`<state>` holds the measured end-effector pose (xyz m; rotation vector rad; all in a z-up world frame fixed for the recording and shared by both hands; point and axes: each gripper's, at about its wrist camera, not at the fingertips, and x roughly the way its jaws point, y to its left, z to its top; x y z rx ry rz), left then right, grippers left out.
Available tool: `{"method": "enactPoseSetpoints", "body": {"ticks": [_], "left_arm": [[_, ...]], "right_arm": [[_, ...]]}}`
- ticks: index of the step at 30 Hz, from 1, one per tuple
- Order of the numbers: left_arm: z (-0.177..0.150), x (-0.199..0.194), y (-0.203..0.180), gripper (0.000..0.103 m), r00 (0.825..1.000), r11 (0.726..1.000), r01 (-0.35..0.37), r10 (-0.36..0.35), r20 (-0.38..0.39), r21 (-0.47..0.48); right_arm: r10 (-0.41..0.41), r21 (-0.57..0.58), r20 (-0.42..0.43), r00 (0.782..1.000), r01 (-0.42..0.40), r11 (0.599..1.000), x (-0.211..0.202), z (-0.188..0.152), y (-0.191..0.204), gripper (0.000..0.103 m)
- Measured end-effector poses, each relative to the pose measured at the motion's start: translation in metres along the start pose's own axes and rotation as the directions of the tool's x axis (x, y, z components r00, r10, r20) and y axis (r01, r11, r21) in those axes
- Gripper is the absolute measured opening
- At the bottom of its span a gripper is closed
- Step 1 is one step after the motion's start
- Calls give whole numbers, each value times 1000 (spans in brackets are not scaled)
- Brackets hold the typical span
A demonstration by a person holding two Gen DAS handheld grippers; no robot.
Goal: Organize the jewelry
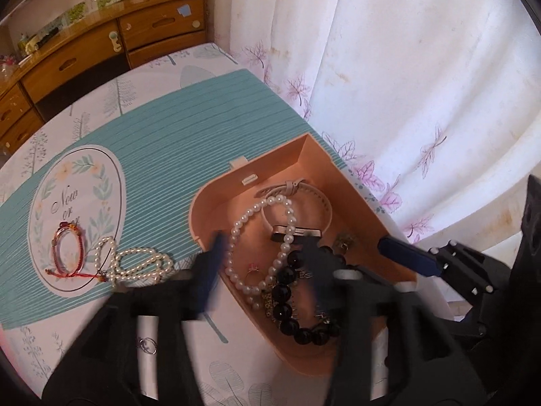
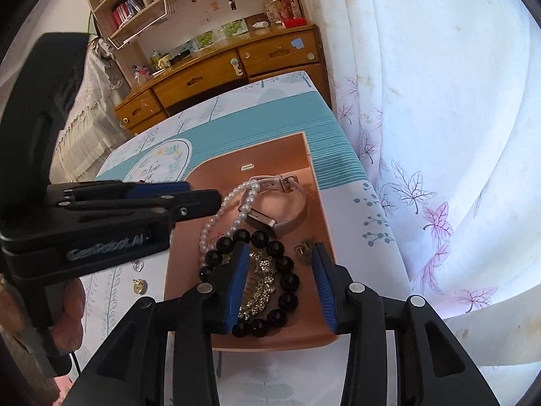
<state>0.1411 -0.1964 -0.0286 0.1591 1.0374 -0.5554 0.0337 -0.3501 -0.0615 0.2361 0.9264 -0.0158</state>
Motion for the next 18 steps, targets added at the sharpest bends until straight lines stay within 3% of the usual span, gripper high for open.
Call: {"method": "enactPoseSetpoints", "body": {"ticks": [1, 10, 12, 15, 18], "left_arm": [[-2, -4, 0, 77, 1000, 1000, -5, 5, 15, -6], [-21, -39, 5, 81, 998, 999, 11, -8, 68, -44], [-27, -49, 7, 85, 996, 999, 18, -13, 91, -51], [-40, -66, 10, 98, 992, 999, 3, 3, 127, -53], [-59, -87, 13, 98, 981, 999, 3, 7, 195, -48]], "right_arm": [[2, -2, -2, 1000, -2, 1000, 0, 0, 2, 39], [11, -14, -3, 1000, -11, 1000, -8, -6, 18, 39], [18, -15, -4, 1000, -18, 1000, -10, -9, 21, 39], [26, -21, -9, 1000, -27, 999, -13, -13, 27, 39], [31, -31, -13, 999, -32, 999, -17, -17, 32, 39]]}}
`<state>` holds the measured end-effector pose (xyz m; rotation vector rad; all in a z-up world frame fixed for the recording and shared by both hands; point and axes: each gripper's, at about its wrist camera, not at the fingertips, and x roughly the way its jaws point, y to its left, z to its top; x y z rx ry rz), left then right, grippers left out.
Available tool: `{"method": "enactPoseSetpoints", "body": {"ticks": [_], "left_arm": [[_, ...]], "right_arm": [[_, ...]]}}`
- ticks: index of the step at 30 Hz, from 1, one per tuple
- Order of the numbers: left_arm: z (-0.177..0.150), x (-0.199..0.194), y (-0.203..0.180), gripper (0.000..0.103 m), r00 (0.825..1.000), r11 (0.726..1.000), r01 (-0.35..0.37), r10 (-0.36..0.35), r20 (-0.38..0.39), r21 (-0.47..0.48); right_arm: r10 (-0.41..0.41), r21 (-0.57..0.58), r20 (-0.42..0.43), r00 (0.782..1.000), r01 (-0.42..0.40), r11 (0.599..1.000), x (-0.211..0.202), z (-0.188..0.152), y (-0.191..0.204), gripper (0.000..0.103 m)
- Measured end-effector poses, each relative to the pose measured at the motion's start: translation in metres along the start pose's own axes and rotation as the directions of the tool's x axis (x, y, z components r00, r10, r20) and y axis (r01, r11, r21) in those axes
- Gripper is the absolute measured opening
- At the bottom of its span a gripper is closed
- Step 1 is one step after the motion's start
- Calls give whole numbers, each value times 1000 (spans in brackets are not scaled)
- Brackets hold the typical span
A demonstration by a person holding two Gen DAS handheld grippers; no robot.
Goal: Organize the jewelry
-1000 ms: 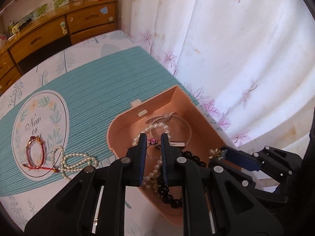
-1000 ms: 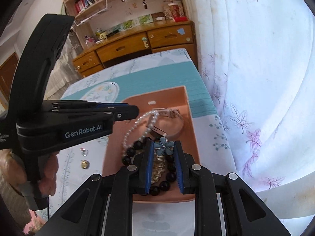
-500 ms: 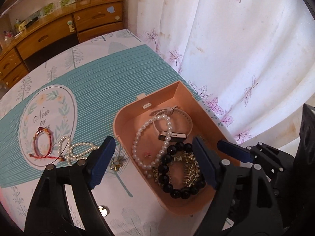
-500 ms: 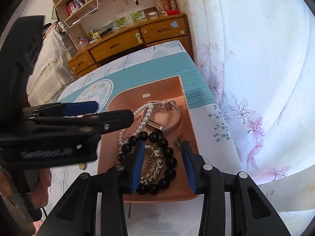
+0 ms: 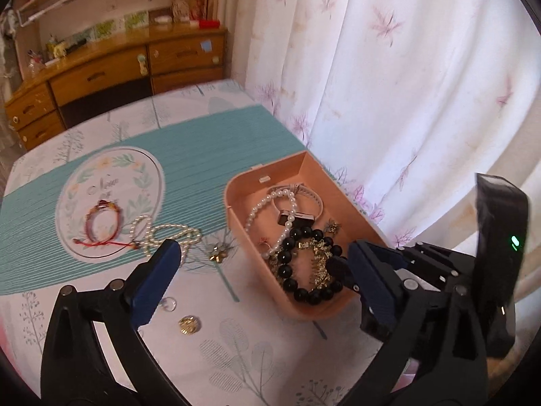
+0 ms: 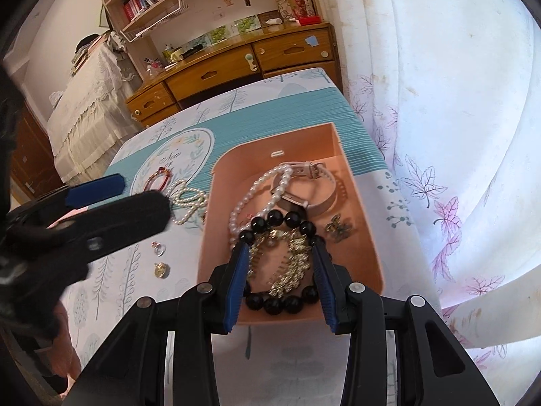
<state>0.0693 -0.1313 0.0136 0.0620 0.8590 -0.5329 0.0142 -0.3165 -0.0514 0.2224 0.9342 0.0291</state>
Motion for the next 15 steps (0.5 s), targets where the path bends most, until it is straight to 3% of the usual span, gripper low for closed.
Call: {"method": "enactPoseSetpoints", "body": {"ticks": [5, 10, 15], "left_arm": [[-23, -16, 8, 98, 998, 998, -53, 54, -33, 14], [-48, -27, 38, 98, 993, 993, -72, 63, -98, -91], [-67, -35, 76, 98, 975, 965, -201, 181, -127, -170]], "right_arm": [[12, -24, 1, 1000, -12, 1000, -9, -3, 14, 39], [20, -58, 13, 1000, -20, 998, -18, -1, 31, 39], [32, -115, 22, 999, -29, 993, -23, 3, 56, 39]]}}
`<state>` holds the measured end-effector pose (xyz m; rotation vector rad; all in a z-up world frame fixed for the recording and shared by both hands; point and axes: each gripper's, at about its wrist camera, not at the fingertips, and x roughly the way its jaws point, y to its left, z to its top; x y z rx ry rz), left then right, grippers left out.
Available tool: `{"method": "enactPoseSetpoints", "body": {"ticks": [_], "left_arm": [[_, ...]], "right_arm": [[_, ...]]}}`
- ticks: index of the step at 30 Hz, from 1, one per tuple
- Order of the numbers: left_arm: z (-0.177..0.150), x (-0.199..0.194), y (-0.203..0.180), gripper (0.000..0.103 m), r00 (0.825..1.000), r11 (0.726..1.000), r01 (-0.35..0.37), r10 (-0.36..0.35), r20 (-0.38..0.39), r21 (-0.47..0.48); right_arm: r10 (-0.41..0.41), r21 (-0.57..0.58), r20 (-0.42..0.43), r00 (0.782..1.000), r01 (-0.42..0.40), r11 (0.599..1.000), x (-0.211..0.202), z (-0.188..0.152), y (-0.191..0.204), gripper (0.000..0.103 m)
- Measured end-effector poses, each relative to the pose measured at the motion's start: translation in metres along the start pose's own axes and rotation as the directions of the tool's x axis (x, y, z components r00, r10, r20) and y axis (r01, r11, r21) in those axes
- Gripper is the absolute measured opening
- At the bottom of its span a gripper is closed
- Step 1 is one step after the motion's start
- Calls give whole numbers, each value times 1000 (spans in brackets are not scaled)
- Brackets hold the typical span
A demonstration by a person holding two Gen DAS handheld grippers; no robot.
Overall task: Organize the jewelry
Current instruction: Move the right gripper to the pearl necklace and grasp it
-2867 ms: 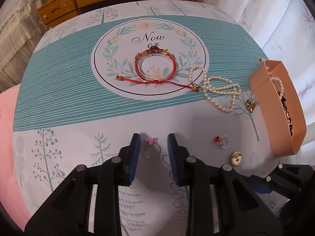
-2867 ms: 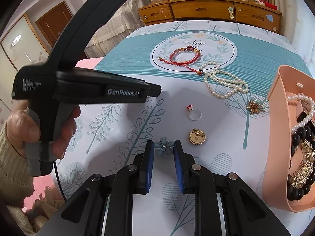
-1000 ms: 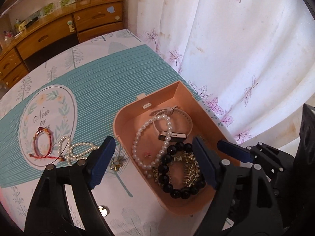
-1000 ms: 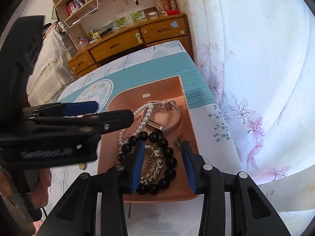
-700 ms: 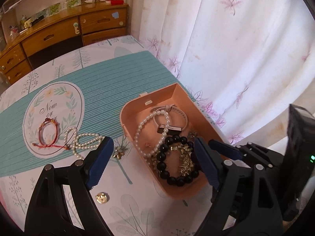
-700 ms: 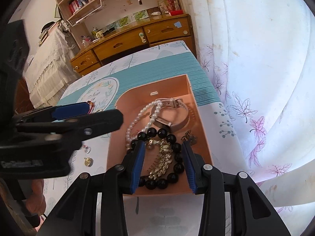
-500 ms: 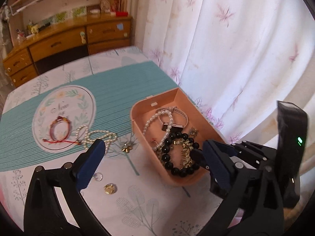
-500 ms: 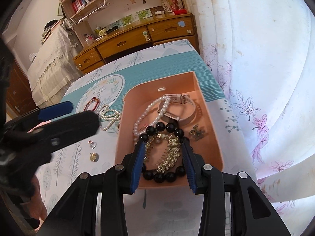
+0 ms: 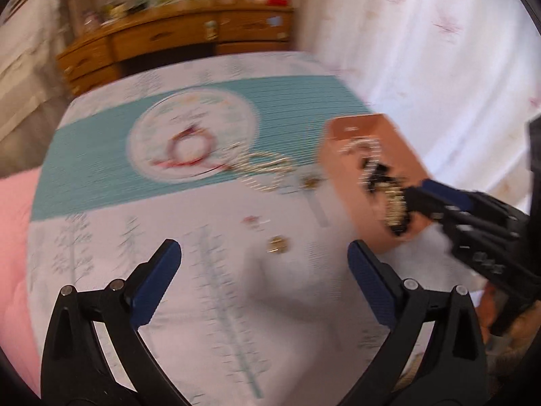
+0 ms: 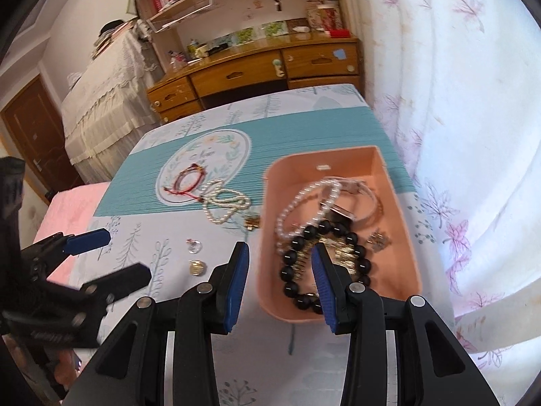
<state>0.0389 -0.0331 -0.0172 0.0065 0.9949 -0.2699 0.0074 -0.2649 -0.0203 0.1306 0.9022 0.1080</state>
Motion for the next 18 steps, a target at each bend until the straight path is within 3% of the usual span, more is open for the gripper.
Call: {"method": "enactPoseSetpoints", "body": {"ticks": [4, 11, 18], "left_arm": [[-6, 6, 40, 98, 1000, 995, -12, 10, -23, -103], [-7, 12, 89, 98, 995, 981, -98, 97, -16, -170], [15, 22, 118, 98, 988, 967, -149, 153, 3, -208]], "right_arm": [[17, -45, -10, 1000, -17, 999, 5, 7, 22, 39], [53, -121, -47, 997, -58, 991, 26, 28, 65, 39], [102, -212, -151, 983, -133, 968, 75, 70, 104, 39]]}}
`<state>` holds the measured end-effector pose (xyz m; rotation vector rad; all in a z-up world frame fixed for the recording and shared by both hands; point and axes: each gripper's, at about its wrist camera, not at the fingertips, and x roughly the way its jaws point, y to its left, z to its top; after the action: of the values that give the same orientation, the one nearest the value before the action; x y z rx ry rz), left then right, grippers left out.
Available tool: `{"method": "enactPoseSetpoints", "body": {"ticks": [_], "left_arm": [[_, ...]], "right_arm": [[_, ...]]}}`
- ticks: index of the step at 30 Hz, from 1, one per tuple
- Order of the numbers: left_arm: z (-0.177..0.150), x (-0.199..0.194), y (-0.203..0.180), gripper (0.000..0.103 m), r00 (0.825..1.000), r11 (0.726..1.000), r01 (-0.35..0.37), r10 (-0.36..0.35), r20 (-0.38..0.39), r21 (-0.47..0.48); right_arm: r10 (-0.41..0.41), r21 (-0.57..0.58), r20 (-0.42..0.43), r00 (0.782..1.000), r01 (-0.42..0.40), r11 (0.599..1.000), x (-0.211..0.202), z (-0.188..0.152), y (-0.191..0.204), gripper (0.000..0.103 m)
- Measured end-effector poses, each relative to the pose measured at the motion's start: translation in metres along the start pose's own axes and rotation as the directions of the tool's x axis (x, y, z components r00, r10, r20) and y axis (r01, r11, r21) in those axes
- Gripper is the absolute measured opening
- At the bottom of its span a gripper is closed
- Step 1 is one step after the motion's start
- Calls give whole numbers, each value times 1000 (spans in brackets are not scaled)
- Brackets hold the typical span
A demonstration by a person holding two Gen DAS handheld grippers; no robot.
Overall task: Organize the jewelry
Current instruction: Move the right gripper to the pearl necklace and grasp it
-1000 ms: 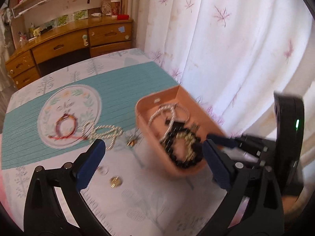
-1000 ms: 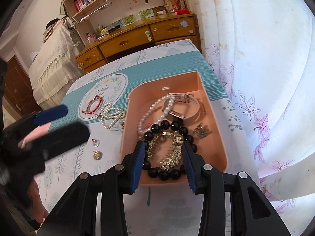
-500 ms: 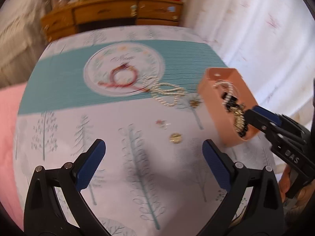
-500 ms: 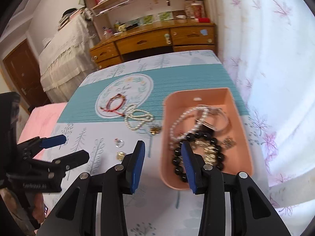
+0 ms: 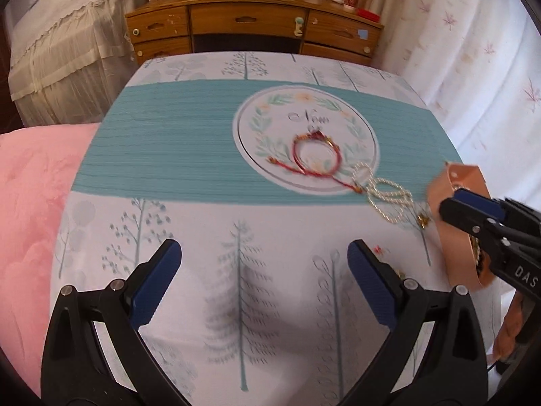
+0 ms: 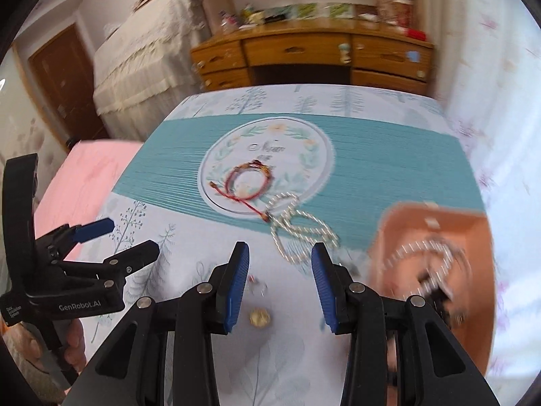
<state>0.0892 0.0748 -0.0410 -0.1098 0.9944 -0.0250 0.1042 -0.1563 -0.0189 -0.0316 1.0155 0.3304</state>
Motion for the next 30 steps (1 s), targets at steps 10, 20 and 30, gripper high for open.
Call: {"method": "enactPoseSetpoints", "body": {"ticks": [10, 20, 30], "left_arm": [[55, 26, 11, 98, 999, 999, -17, 19, -40, 28], [95, 61, 6, 98, 992, 998, 29, -22, -121, 59], [128, 105, -27, 98, 973, 988, 65, -32, -227, 141]], "right_arm": [[41, -170, -312, 949, -99, 981, 92, 57, -9, 62], [-86, -381, -369, 926, -66, 922, 124, 42, 2, 62], [-77, -351, -387, 919, -70, 934, 106, 47, -24, 9]]}}
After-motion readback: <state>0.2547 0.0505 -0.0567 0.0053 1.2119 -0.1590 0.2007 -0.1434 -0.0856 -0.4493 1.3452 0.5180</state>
